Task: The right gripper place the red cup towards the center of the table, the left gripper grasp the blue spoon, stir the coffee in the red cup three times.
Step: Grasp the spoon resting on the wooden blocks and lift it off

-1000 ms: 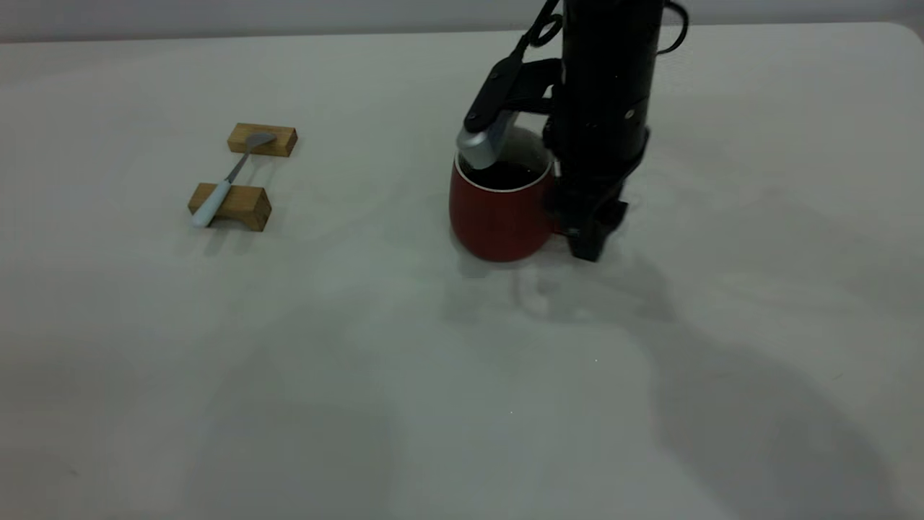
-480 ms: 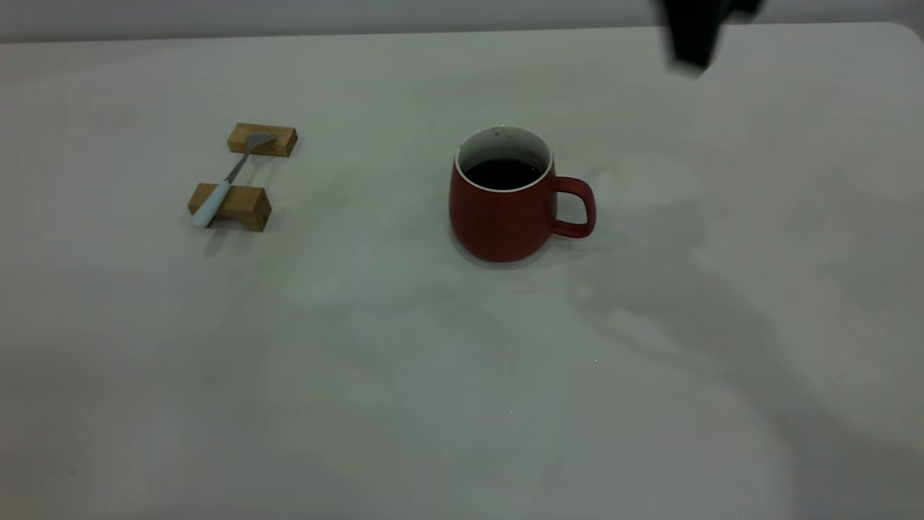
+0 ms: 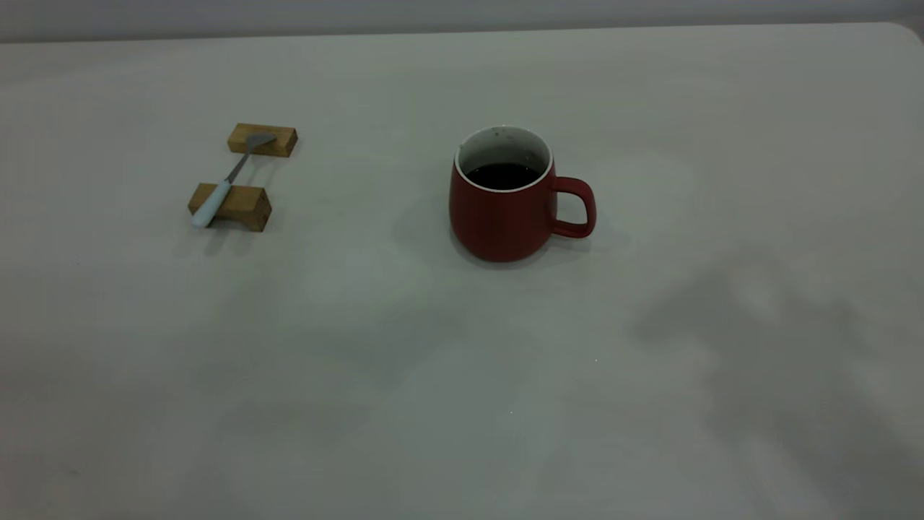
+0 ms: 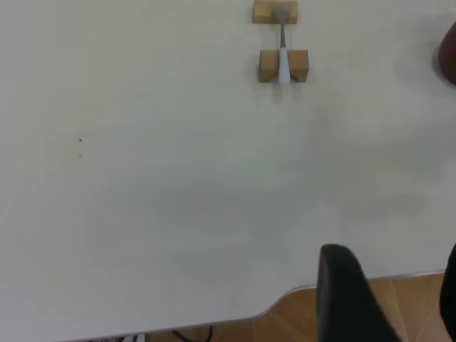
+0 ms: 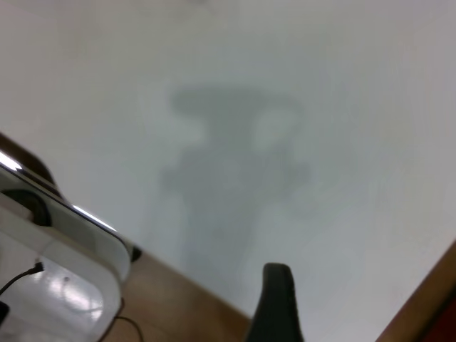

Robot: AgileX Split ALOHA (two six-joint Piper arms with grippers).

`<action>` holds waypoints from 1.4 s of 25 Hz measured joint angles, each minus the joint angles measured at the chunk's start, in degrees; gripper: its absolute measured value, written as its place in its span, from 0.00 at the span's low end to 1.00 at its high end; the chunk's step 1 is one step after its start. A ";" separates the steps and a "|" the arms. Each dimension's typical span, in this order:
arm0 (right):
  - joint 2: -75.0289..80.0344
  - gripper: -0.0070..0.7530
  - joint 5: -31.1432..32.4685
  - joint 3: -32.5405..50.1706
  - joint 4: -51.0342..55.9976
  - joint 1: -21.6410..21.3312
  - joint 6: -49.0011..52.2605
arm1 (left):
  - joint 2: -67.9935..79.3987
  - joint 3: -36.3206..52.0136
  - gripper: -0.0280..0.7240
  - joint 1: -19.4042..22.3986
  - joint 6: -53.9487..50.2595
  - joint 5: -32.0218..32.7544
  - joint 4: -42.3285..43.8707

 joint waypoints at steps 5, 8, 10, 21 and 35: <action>-23.23 0.92 0.82 15.83 -0.24 0.00 8.03 | 0.00 0.00 0.57 0.00 0.00 0.00 0.00; -37.00 0.92 0.49 24.33 -0.11 -1.76 9.00 | 0.00 0.00 0.57 0.00 0.00 0.00 0.00; -45.53 0.91 -1.00 29.57 0.61 -4.63 9.08 | 0.00 0.00 0.57 0.00 0.00 0.00 0.00; -69.55 0.90 -4.74 40.82 7.33 -17.82 9.22 | 0.00 0.00 0.57 0.00 0.00 0.00 0.00; -71.70 0.65 -5.02 40.91 7.61 -19.41 9.22 | 0.00 0.00 0.57 0.00 0.00 0.00 0.00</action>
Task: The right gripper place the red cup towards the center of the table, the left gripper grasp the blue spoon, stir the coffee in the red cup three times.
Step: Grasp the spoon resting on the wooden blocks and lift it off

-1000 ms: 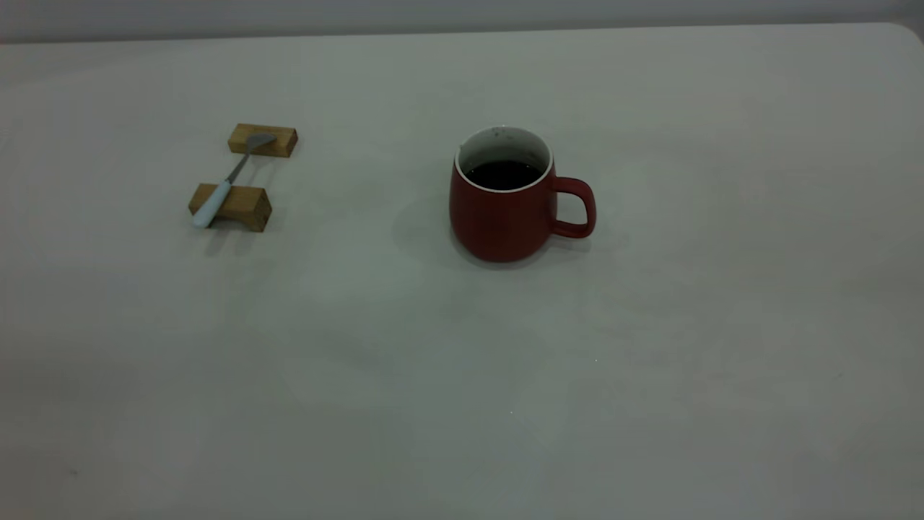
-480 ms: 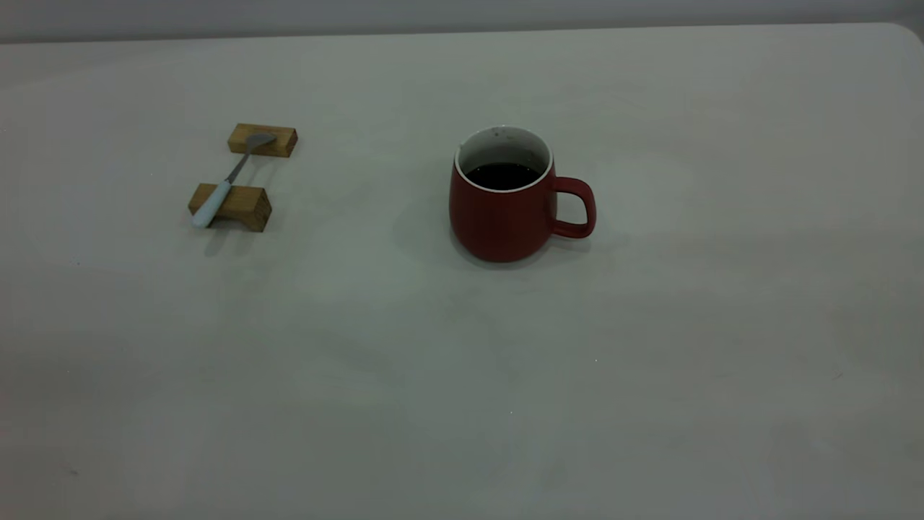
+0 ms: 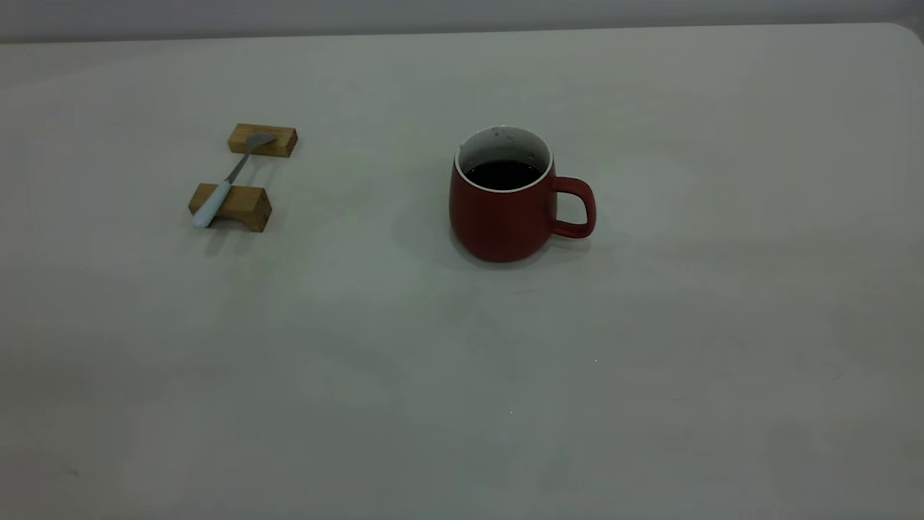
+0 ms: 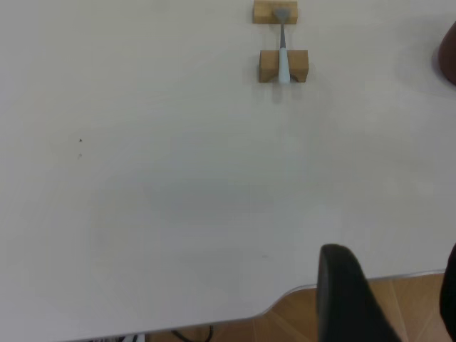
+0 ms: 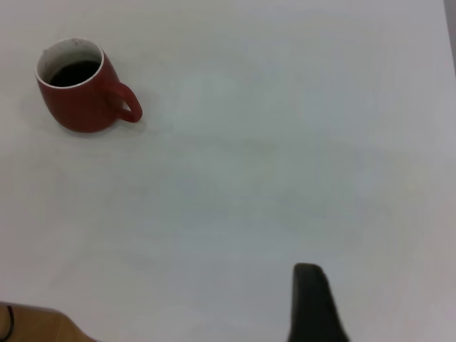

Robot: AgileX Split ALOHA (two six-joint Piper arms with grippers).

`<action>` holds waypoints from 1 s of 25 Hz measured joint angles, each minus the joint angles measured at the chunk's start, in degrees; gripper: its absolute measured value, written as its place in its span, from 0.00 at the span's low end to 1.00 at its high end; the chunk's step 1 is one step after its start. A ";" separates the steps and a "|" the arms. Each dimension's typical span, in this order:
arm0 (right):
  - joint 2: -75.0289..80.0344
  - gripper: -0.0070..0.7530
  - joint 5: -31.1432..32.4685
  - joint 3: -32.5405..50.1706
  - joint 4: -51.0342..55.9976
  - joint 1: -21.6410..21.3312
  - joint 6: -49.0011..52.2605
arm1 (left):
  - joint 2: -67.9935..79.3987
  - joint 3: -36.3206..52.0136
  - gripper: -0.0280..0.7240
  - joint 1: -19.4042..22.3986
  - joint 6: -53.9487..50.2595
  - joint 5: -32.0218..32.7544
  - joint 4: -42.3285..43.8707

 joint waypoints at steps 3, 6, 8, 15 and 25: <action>0.00 0.56 0.00 0.00 0.00 0.00 0.00 | 0.00 0.00 0.57 0.00 0.00 0.00 0.00; 0.00 0.48 0.00 0.00 0.00 0.00 0.00 | 0.00 0.00 0.57 0.00 0.00 0.00 0.00; 0.00 0.43 0.00 0.00 0.00 0.00 0.00 | 0.00 0.00 0.57 0.00 0.00 0.00 0.00; 0.00 0.29 0.00 0.00 0.00 0.00 0.00 | 1.40 -0.37 0.62 0.00 -2.00 -0.66 1.02; 0.00 0.29 0.00 0.00 0.00 0.00 0.00 | 41.41 -6.66 0.93 0.04 -5.95 -22.17 3.95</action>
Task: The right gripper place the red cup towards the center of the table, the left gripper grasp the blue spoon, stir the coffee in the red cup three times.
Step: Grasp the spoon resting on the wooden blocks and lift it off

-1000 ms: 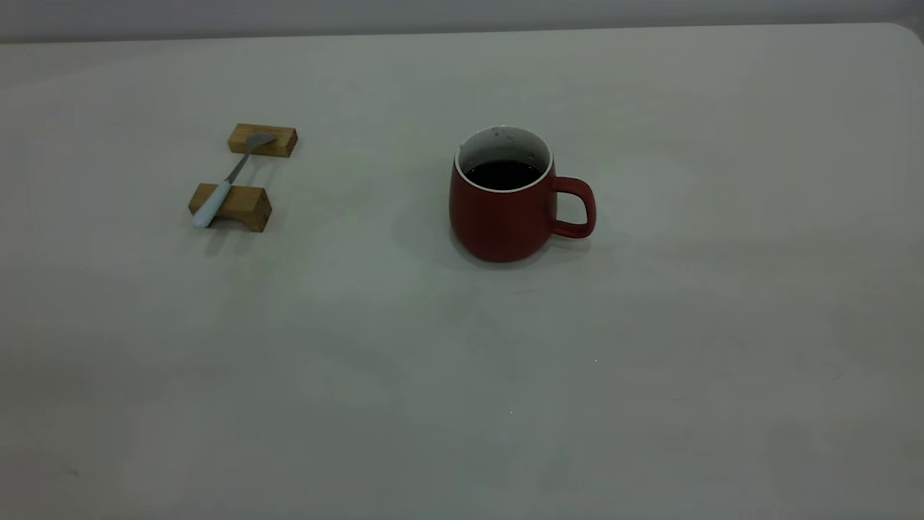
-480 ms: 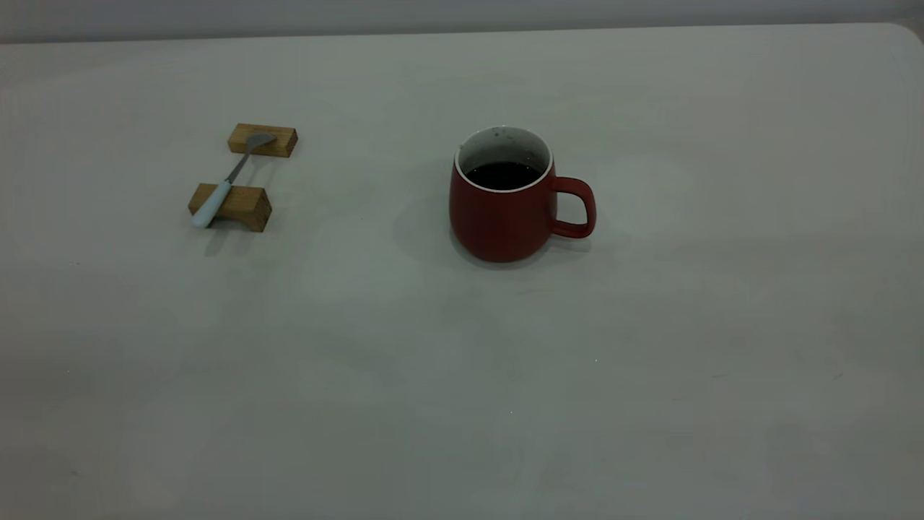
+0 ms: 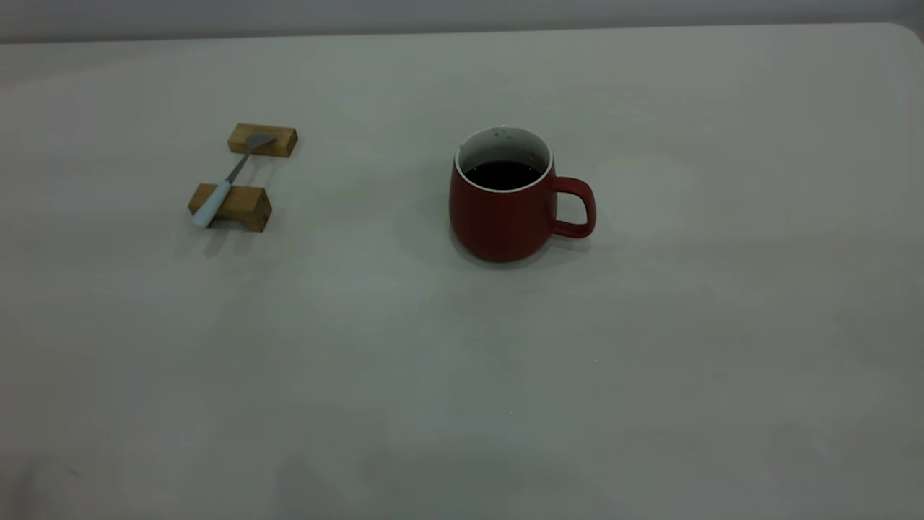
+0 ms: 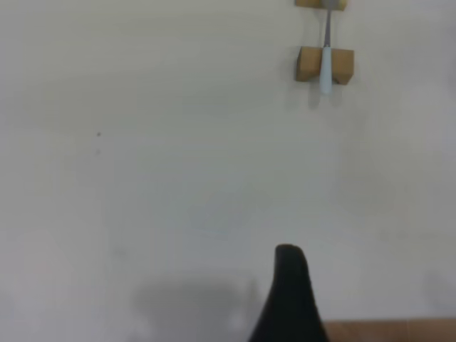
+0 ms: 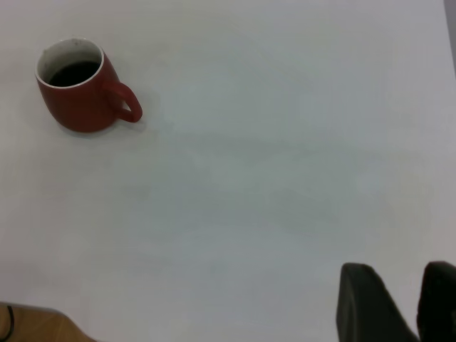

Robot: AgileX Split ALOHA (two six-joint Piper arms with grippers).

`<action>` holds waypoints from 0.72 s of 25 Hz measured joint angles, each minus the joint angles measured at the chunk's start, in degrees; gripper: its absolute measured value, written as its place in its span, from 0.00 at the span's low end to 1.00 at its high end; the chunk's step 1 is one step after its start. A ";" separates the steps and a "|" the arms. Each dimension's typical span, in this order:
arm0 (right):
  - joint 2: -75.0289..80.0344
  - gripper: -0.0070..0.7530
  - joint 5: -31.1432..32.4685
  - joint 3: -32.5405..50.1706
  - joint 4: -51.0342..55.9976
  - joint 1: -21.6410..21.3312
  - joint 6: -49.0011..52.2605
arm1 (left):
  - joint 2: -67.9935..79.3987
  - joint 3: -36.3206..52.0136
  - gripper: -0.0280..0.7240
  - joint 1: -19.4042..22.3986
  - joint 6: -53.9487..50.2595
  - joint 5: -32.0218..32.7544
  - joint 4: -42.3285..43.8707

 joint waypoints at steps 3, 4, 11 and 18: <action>0.00 0.29 0.00 0.00 0.00 0.00 0.00 | 14.36 -2.72 0.93 0.00 -0.34 -7.10 -0.66; 0.00 0.29 0.00 0.00 0.00 0.00 0.00 | 19.41 -3.59 0.93 0.00 -0.33 -9.46 -0.88; 0.00 0.31 0.00 0.00 0.00 0.00 0.00 | 51.32 -12.80 0.93 -0.67 -0.24 -20.63 -2.26; 0.00 0.31 0.00 0.00 0.00 0.00 0.00 | 74.02 -23.91 0.93 -4.66 -0.13 -26.98 -2.70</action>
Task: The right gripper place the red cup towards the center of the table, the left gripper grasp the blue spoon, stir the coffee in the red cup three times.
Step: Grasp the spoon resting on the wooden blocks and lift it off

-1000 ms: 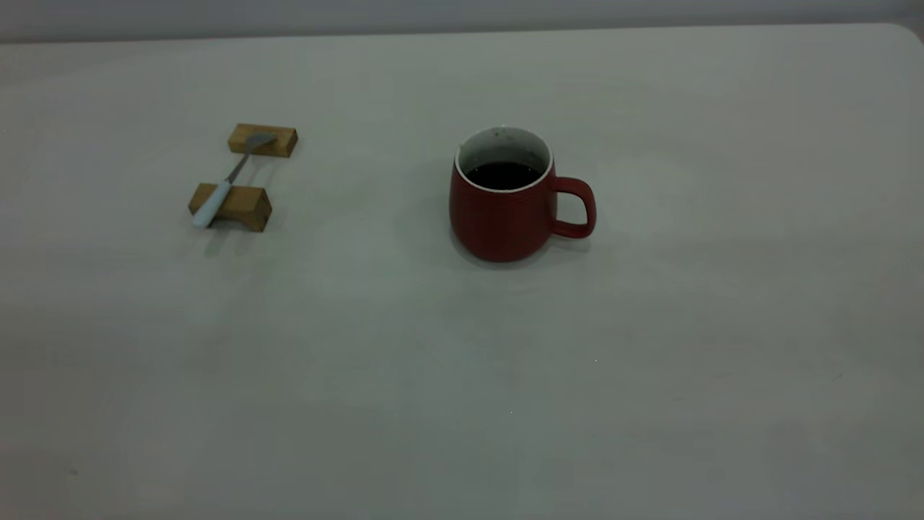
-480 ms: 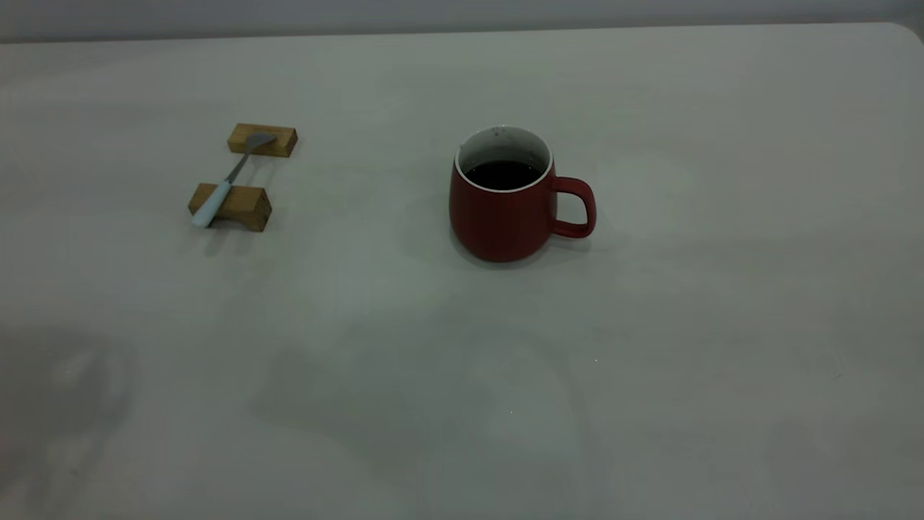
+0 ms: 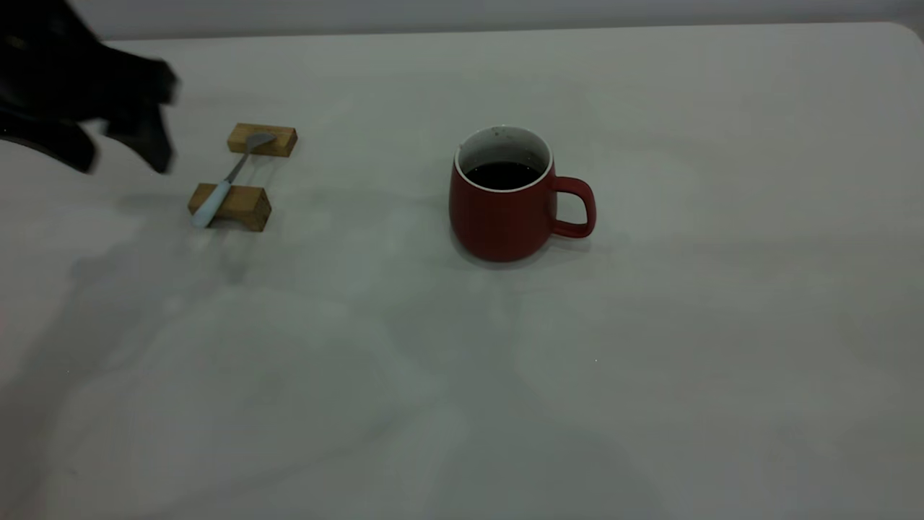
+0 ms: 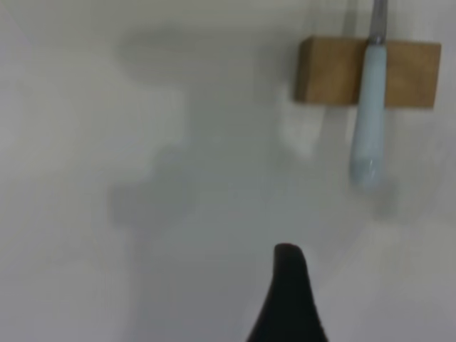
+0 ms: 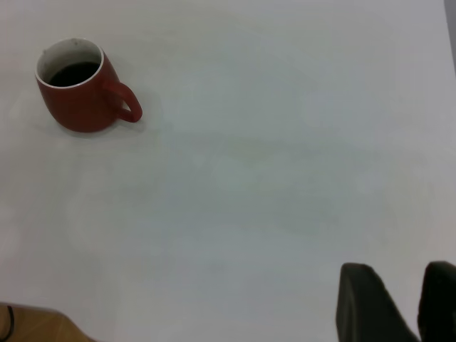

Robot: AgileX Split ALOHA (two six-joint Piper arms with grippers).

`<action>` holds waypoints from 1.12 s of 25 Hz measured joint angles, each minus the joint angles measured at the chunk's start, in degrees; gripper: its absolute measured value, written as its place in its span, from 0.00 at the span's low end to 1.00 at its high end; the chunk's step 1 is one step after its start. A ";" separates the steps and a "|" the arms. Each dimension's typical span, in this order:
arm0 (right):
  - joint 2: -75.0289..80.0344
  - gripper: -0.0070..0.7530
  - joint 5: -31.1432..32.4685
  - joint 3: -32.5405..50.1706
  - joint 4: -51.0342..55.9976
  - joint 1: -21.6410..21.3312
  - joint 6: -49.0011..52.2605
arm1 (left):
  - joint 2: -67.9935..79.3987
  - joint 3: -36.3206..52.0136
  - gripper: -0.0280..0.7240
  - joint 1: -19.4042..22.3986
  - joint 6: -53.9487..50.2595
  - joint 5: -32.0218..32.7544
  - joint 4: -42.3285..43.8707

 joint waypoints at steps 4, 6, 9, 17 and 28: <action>0.00 0.32 0.00 0.00 0.00 0.00 0.00 | 7.82 -5.51 0.92 -0.96 0.00 -0.39 -0.10; 0.00 0.32 0.00 0.00 0.00 0.00 0.00 | 10.35 -7.30 0.92 -1.15 0.00 -0.39 -0.10; 0.00 0.32 0.00 0.00 0.00 0.00 0.00 | 13.27 -9.04 0.91 -1.15 0.00 -0.61 -0.13; 0.00 0.32 0.00 0.00 0.00 0.00 0.00 | 19.23 -12.53 0.64 -1.40 0.05 -1.31 -0.13; 0.00 0.32 0.00 0.04 0.00 0.00 0.00 | 13.93 -22.17 0.24 -3.85 -8.99 17.65 -10.81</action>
